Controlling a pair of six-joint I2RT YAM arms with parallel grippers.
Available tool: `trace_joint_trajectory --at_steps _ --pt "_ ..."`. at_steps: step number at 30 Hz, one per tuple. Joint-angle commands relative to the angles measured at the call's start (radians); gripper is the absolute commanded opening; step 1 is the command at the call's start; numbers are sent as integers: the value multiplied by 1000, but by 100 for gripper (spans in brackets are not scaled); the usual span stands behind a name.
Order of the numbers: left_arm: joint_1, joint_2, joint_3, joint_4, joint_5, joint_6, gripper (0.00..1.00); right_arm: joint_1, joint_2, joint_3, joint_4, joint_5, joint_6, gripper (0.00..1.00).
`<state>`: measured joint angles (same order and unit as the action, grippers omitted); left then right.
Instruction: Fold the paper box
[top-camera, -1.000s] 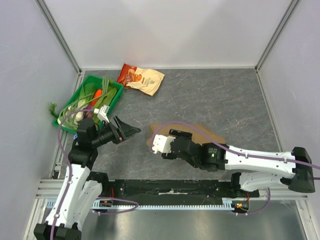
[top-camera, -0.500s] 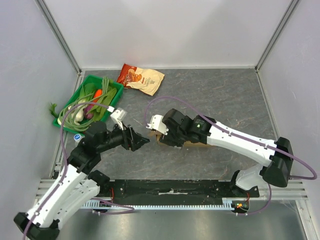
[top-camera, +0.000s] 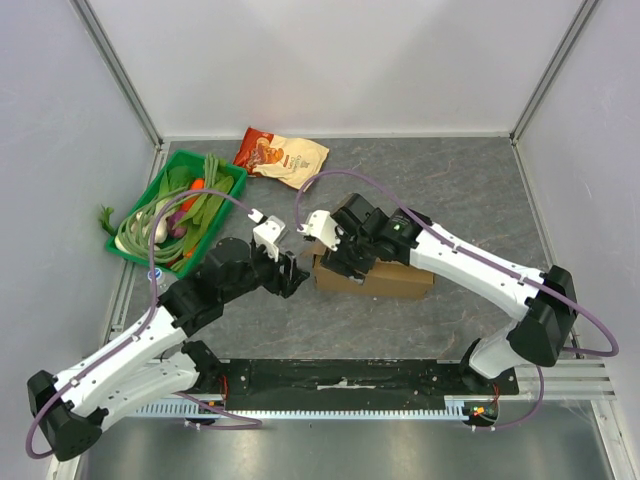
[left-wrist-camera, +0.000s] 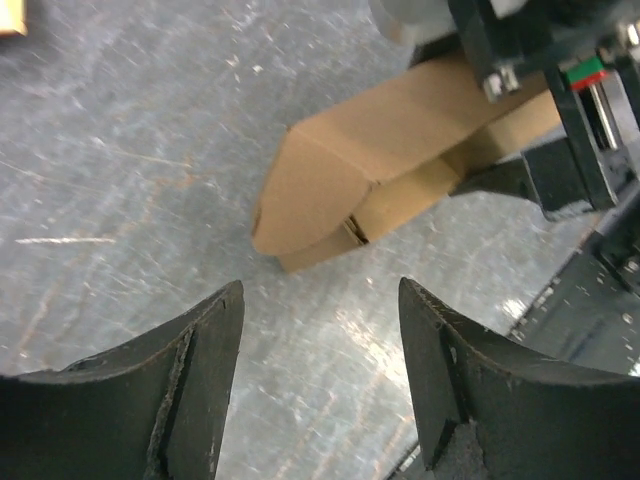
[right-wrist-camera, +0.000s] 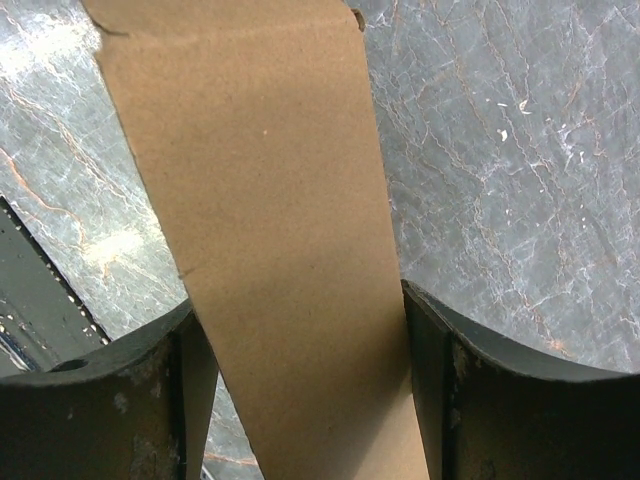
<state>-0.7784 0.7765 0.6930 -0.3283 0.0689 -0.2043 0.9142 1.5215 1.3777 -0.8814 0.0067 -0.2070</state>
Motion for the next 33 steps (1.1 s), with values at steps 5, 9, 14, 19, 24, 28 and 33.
trace_joint_trajectory --at_steps 5,9,14,19,24,28,33 --pt "-5 90 56 149 -129 187 68 -21 19 -46 12 -89 20 55" --pt "-5 119 79 161 -93 203 66 -34 6 -54 24 -89 17 56" --pt "-4 164 105 179 -126 203 51 -34 -15 -69 39 -93 18 56" --pt "-5 205 132 199 -112 203 41 -35 -32 -83 55 -96 20 56" --pt "-4 239 148 213 -96 238 47 -35 -38 -95 67 -88 21 56" --pt "-5 263 155 227 -74 250 48 -37 -41 -95 73 -86 23 56" --pt "-4 287 180 221 -84 255 27 -37 -64 -107 97 -77 41 63"
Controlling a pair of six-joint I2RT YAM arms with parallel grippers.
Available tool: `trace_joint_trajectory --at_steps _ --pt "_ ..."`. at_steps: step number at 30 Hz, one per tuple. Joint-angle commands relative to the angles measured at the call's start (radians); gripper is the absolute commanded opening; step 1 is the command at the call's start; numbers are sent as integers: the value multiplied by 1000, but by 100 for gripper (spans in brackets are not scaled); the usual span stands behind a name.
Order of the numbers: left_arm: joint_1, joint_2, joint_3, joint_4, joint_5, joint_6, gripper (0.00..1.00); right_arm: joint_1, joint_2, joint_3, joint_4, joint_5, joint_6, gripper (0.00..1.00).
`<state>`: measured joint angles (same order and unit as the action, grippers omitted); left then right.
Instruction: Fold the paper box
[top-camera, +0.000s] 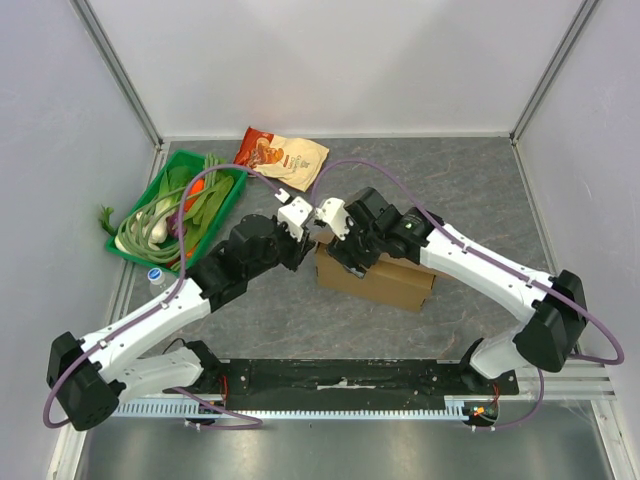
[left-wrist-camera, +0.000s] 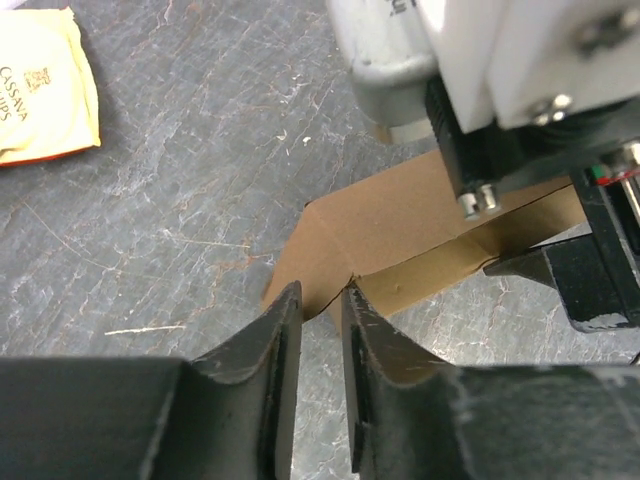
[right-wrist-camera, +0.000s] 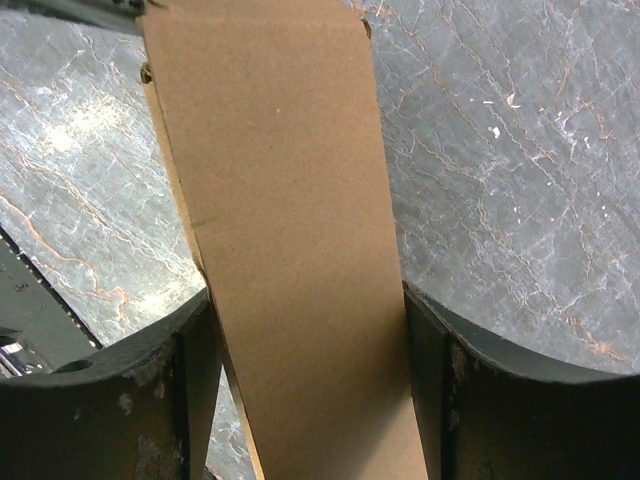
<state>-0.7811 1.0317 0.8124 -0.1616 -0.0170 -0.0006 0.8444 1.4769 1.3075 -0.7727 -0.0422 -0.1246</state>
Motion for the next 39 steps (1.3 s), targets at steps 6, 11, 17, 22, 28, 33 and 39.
trace_joint_trajectory --at_steps 6,11,17,22,28,33,39 --pt "-3 27 80 27 -14 24 4 28 -102 -103 82 11 -6 73" --pt "-1 19 111 2 38 -24 2 21 -145 -149 125 72 20 79" --pt "-3 60 178 -81 83 -65 2 18 -231 -205 158 133 31 95" --pt "0 85 220 -141 100 -101 2 -2 -271 -226 132 165 34 98" --pt "3 93 234 -188 107 -104 2 -42 -306 -269 110 122 29 98" --pt "69 96 243 -231 181 -189 10 -51 -291 -292 128 73 39 93" --pt "236 22 163 -172 353 -280 46 -56 -227 -266 133 18 29 81"
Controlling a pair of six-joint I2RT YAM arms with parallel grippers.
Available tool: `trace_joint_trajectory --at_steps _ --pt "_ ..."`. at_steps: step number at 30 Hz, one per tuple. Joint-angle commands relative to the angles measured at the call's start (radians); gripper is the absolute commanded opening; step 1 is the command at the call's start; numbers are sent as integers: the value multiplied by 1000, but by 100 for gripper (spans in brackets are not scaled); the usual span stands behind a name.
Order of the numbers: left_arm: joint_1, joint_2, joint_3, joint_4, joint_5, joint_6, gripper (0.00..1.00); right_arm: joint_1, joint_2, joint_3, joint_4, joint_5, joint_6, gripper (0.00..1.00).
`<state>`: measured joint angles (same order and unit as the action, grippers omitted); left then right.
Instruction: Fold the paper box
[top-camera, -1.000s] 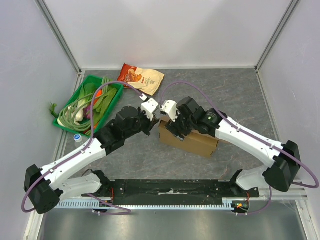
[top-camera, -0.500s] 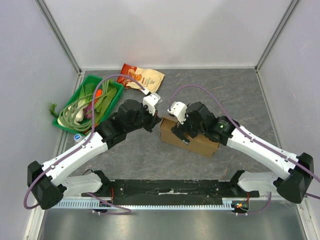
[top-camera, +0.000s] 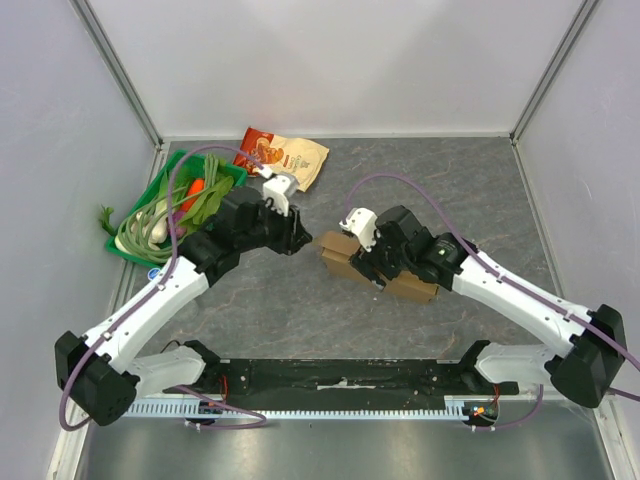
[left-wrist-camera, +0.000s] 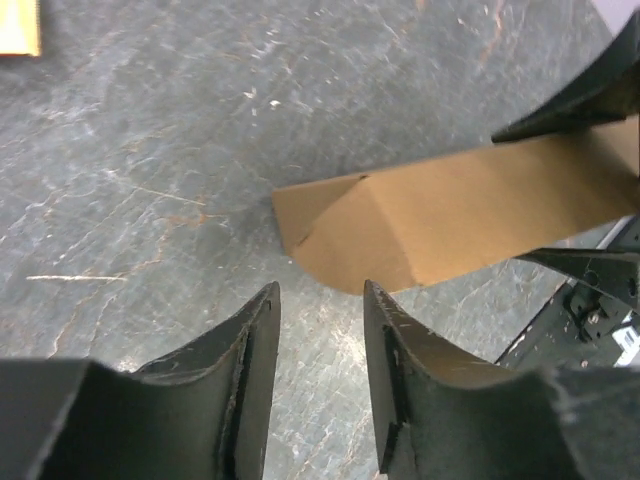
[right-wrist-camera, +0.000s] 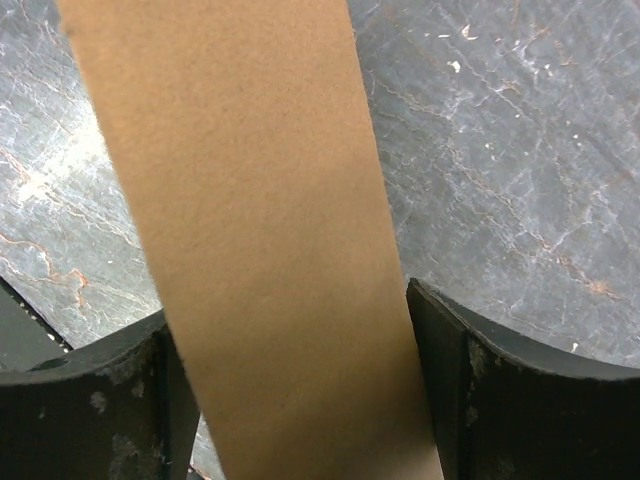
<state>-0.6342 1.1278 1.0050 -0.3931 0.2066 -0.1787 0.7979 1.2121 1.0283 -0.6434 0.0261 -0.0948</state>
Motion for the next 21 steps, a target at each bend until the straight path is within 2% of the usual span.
trace_joint_trajectory --at_steps 1,5,6,9,12,15,21 --pt "106 -83 -57 78 143 -100 49 -11 44 18 2 -58 -2 79" --pt "128 -92 -95 189 214 -19 52 -34 64 44 1 -103 -8 78" --pt "128 -89 -103 194 246 42 52 -37 69 50 1 -104 -8 78" --pt "128 -85 -121 192 173 122 52 -45 75 79 -22 -92 -5 86" --pt "126 -85 -155 224 154 162 54 -43 60 98 -42 -40 0 97" --pt "126 -82 -175 244 162 169 54 -45 41 116 -68 18 13 98" --pt "114 -82 -190 283 177 283 54 -49 -42 116 -93 -6 58 98"
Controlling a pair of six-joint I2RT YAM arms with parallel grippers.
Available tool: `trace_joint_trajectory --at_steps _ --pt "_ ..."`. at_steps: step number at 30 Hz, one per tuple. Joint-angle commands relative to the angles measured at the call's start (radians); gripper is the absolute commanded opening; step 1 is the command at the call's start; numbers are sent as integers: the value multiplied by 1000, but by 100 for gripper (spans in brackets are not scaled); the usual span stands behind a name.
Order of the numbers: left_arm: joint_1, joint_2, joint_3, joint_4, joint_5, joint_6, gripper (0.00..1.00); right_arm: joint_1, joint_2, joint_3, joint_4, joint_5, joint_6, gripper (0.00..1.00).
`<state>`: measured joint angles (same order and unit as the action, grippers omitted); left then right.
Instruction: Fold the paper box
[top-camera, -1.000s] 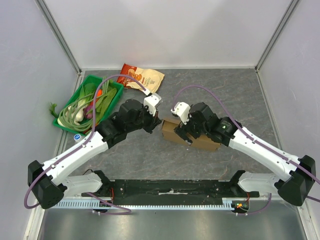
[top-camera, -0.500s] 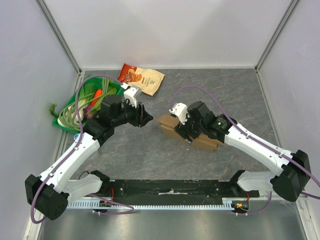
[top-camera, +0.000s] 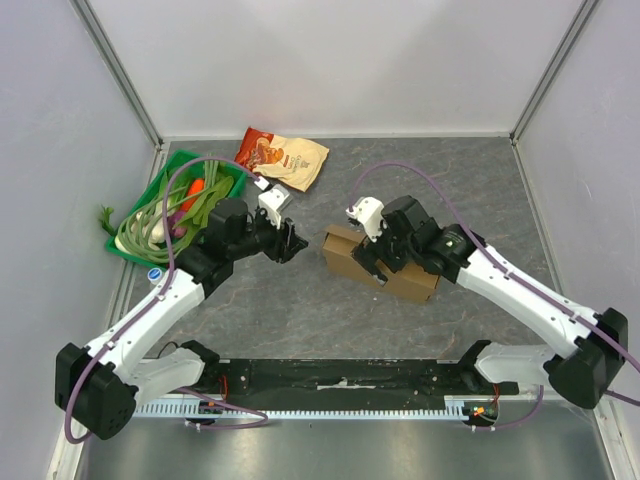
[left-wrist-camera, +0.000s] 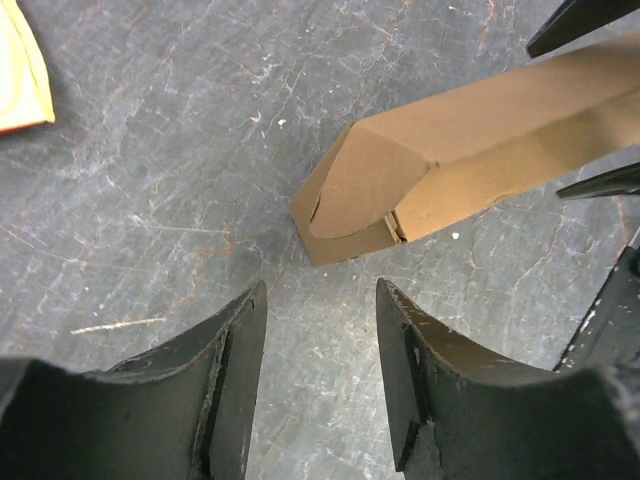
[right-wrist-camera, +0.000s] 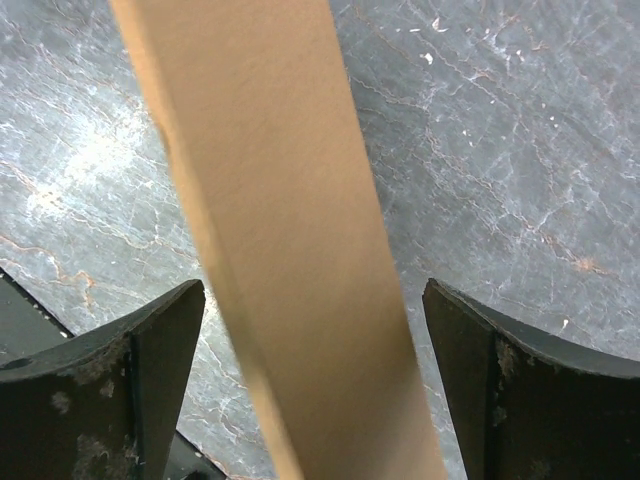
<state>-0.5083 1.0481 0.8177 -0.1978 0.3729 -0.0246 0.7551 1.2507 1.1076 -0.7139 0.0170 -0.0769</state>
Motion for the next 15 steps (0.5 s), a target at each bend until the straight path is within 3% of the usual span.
trace_joint_trajectory --at_steps 1,11,15 --pt "-13 1 0 95 11 140 55 -7 -85 35 -22 3 52 98" --pt "-53 115 60 156 11 127 56 -10 -131 9 -25 47 68 98" --pt "-64 139 86 159 -55 117 56 -11 -145 34 -59 96 101 98"
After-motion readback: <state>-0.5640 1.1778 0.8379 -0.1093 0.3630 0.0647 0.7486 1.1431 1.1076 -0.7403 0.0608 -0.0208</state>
